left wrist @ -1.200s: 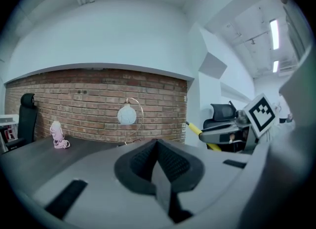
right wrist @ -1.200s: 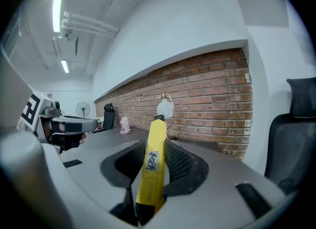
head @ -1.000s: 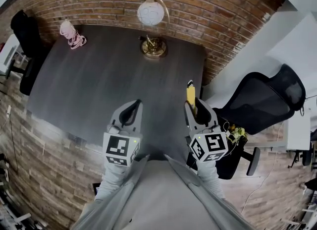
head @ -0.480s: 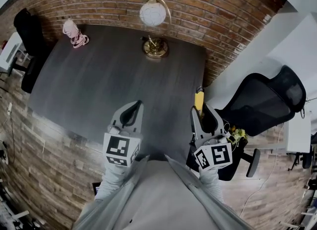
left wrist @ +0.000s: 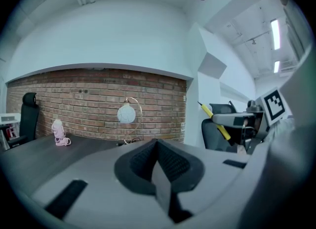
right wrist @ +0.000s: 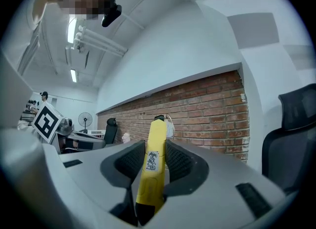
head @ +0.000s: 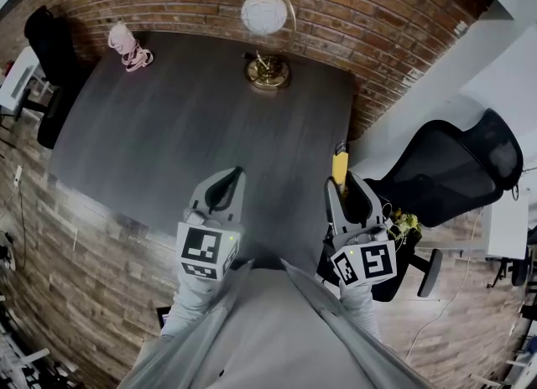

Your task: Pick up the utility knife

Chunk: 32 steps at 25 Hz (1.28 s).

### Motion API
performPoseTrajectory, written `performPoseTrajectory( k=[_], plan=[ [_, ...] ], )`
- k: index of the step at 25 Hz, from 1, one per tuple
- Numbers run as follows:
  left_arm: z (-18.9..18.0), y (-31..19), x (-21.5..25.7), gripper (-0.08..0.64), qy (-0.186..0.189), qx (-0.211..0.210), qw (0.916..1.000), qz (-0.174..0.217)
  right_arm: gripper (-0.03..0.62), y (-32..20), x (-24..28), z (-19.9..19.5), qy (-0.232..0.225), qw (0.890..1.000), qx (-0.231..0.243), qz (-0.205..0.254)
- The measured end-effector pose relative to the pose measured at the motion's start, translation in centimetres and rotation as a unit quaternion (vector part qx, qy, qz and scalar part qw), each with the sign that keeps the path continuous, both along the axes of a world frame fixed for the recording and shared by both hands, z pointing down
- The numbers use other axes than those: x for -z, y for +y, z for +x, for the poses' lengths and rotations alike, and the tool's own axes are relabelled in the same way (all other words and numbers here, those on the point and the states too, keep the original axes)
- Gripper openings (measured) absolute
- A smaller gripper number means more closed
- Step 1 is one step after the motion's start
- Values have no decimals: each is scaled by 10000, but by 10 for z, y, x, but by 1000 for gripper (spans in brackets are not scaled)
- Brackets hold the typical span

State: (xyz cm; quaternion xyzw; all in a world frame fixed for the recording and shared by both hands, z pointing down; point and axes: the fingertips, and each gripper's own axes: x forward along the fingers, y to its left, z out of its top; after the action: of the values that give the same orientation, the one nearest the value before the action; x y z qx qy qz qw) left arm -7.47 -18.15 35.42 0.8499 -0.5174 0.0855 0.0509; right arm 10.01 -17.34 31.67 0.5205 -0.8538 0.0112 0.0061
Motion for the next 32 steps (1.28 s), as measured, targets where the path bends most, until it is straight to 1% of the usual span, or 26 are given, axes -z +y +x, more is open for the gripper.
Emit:
performPoseTrajectory(
  k=[20,32],
  plan=[
    [-1,-5,2,18,-47,69,10000,23,140,-5,1,4,-55,10000,6,-1],
    [-3,-3,1,18,-44,76,10000,21,140,-3,-5,5,-72,9999,-67,-67]
  ],
)
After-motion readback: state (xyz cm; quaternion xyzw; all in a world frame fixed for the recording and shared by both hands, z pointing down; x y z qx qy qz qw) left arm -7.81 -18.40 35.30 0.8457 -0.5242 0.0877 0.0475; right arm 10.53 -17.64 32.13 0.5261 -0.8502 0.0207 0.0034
